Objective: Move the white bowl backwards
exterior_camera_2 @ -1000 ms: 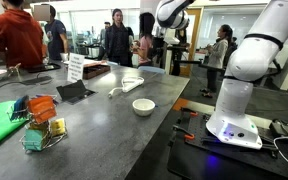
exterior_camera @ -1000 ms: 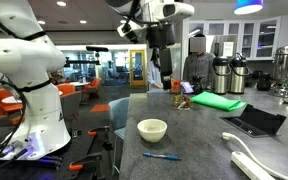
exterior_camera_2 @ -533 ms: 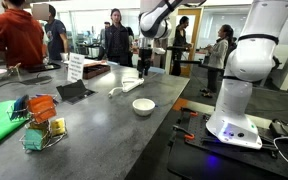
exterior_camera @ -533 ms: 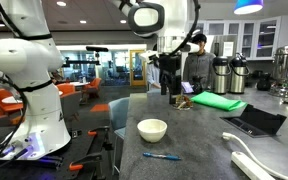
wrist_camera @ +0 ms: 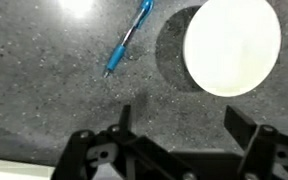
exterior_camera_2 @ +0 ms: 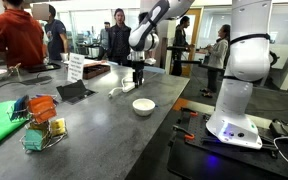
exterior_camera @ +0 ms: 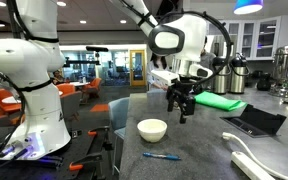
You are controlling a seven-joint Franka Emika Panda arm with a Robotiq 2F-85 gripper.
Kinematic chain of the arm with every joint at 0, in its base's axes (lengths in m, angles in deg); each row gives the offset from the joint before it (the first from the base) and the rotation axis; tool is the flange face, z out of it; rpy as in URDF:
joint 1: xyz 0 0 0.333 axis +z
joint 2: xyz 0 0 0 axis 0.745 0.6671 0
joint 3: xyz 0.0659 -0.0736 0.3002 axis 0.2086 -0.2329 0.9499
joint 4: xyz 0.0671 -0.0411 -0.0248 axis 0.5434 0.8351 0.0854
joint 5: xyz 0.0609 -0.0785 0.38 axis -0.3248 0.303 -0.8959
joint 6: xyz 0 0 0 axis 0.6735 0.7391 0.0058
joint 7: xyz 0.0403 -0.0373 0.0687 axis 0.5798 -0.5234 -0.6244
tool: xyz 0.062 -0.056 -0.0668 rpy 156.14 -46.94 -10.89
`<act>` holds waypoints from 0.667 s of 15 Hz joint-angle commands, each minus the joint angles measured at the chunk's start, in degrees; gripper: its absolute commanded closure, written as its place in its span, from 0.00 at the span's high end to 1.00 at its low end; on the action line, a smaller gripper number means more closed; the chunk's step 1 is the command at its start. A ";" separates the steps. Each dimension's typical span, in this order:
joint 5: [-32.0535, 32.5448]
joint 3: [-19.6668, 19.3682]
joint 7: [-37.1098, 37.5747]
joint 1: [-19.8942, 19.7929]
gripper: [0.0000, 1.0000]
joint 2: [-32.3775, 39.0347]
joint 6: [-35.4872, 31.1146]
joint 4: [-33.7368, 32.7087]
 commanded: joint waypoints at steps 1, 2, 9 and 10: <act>-2.50 3.35 -5.58 -3.67 1.00 3.77 3.55 -3.21; -3.10 4.17 -6.78 -4.42 1.00 4.82 3.76 -3.29; -4.00 8.00 -12.04 -7.74 1.00 9.08 5.42 -2.73; -3.62 8.14 -12.06 -7.86 1.00 9.64 5.35 -2.61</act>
